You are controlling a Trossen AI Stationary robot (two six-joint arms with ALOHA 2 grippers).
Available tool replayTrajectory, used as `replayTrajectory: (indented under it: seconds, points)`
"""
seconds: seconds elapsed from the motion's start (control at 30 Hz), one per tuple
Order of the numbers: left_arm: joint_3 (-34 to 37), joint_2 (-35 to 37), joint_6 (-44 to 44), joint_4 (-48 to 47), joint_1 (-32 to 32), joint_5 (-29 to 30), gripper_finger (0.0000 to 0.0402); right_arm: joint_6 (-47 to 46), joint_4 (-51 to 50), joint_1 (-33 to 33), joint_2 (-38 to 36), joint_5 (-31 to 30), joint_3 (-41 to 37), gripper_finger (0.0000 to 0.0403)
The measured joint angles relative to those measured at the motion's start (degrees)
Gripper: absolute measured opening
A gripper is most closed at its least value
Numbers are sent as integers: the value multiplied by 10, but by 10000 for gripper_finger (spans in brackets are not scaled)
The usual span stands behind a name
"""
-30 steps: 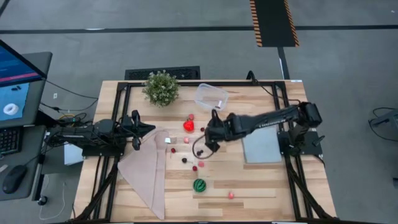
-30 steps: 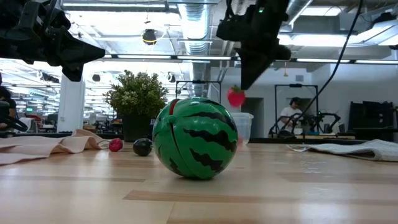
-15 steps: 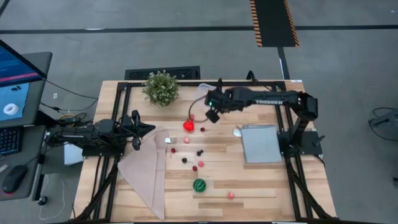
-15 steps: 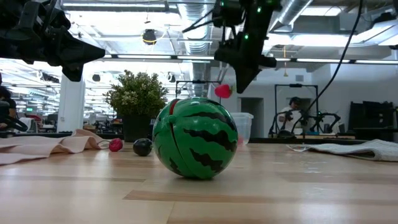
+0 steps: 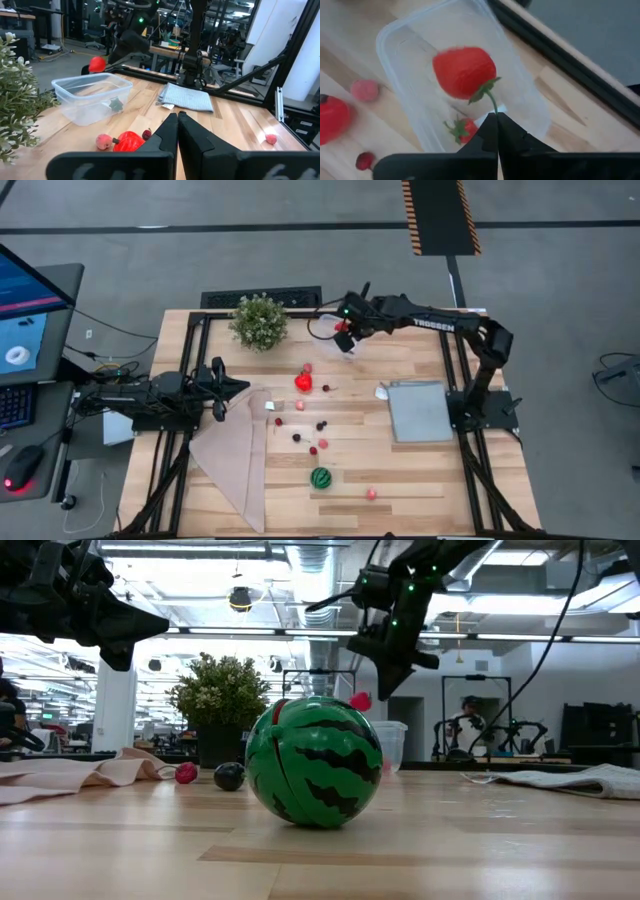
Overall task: Pick and placing Produce into tupperware
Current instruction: Put the strawberry into the transparent bin, then put the red cherry into the transparent bin
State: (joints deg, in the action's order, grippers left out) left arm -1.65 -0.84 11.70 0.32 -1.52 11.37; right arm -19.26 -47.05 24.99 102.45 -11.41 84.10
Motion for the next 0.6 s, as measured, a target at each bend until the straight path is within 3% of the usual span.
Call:
replayTrajectory:
  seconds: [0.1, 0.33, 0.6]
  points:
    - [0, 0, 0, 0, 0, 0, 0, 2, 21, -3, 0, 11, -8, 10]
    - [0, 0, 0, 0, 0, 0, 0, -2, 33, -7, 0, 12, -19, 42]
    - [0, 0, -7, 0, 0, 0, 0, -2, 45, -10, 0, 11, -19, 23]
